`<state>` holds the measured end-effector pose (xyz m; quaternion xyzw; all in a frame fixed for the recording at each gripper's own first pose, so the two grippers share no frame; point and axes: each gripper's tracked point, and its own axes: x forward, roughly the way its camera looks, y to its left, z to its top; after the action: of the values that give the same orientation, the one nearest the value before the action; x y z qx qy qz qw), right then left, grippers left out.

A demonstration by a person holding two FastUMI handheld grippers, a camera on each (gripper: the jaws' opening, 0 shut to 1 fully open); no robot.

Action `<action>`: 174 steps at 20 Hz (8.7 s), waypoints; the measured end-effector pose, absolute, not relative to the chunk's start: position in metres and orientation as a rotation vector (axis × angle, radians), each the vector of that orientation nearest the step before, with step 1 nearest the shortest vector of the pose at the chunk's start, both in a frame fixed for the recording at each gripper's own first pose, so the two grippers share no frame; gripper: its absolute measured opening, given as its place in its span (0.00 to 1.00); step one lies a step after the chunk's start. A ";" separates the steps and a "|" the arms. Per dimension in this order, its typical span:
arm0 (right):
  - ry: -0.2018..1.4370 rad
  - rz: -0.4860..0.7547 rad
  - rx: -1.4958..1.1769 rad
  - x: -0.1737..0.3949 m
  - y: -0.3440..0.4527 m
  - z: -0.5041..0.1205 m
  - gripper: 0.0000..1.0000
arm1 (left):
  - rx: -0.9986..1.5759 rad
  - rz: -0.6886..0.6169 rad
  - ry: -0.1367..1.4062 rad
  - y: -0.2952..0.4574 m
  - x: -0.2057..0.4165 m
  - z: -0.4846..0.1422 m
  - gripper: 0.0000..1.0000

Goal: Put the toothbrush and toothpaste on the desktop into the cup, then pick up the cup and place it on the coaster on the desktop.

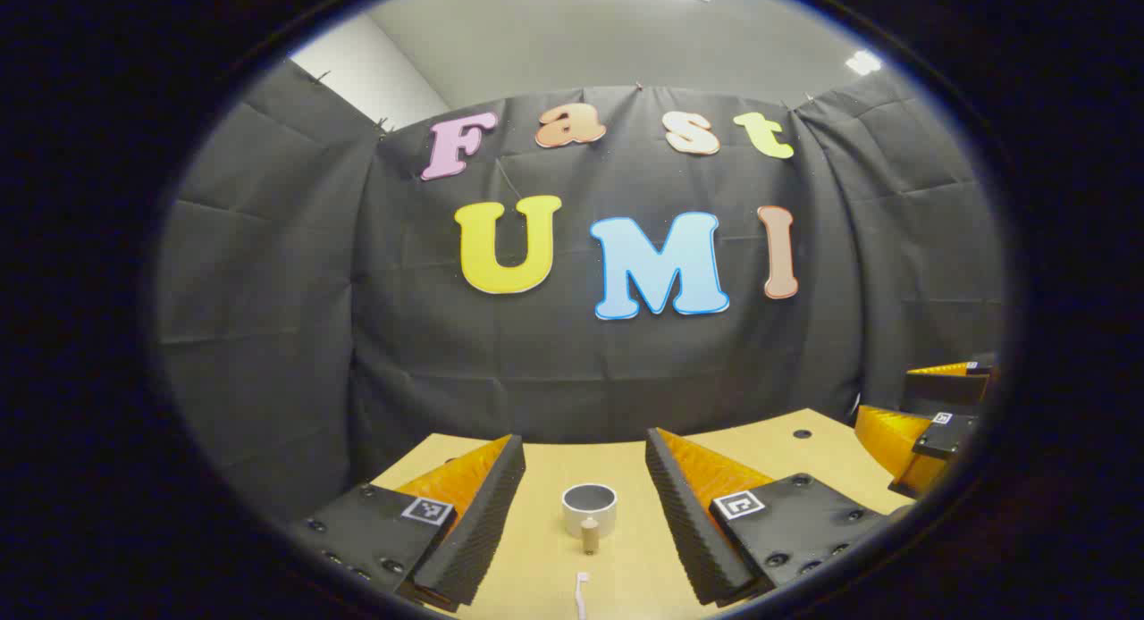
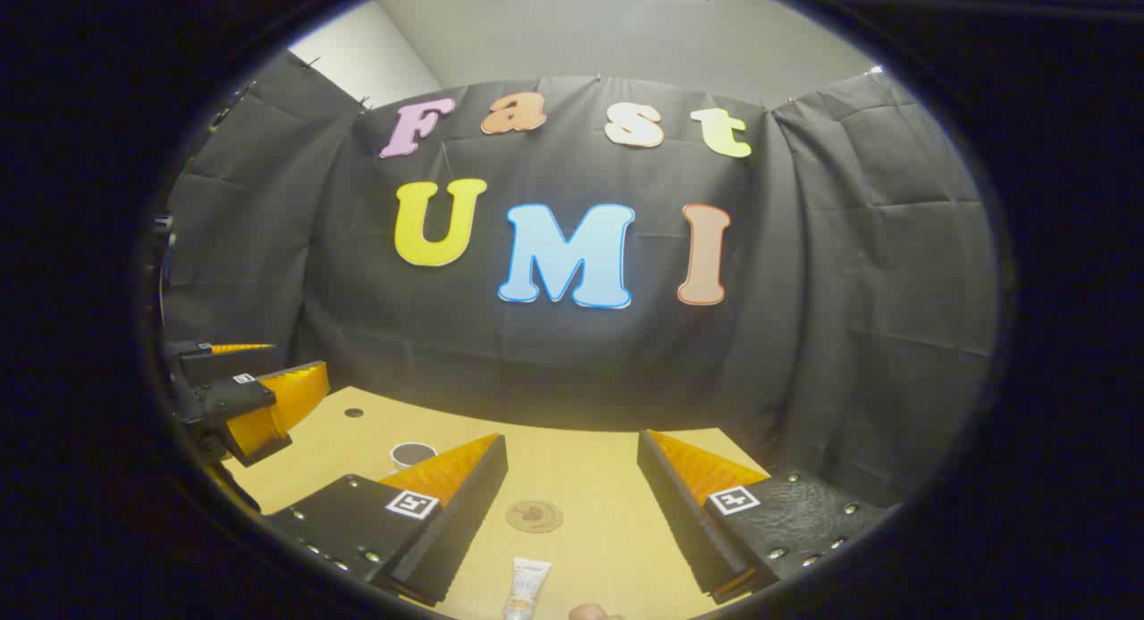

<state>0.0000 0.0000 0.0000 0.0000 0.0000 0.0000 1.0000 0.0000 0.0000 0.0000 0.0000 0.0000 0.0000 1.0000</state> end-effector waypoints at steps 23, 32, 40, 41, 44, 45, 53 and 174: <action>0.201 0.004 0.025 0.018 0.011 -0.047 0.94 | 0.010 -0.020 0.192 0.025 0.022 -0.056 0.90; 0.447 0.071 0.053 0.021 0.030 -0.113 0.94 | -0.074 -0.034 0.507 0.028 0.025 -0.147 0.90; 0.620 0.115 0.026 0.024 0.041 -0.159 0.94 | -0.074 -0.032 0.747 0.029 0.022 -0.213 0.90; 0.641 0.115 0.023 0.024 0.042 -0.164 0.94 | -0.069 -0.032 0.774 0.029 0.021 -0.220 0.90; 0.708 0.116 0.027 0.023 0.044 -0.181 0.95 | -0.040 -0.033 0.864 0.033 0.016 -0.246 0.91; 0.732 0.117 0.033 0.024 0.046 -0.187 0.95 | -0.034 -0.032 0.894 0.033 0.014 -0.253 0.91; 0.938 0.115 0.060 0.020 0.048 -0.238 0.94 | -0.036 -0.047 1.091 0.028 0.004 -0.299 0.90; 0.418 0.328 0.308 0.189 0.177 -0.075 0.18 | -0.237 -0.124 0.197 0.118 0.151 -0.153 0.92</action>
<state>0.1891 0.1768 -0.0753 0.1517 0.2058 0.1616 0.9532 0.1514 0.1177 -0.1527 -0.1180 0.0980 -0.0619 0.9862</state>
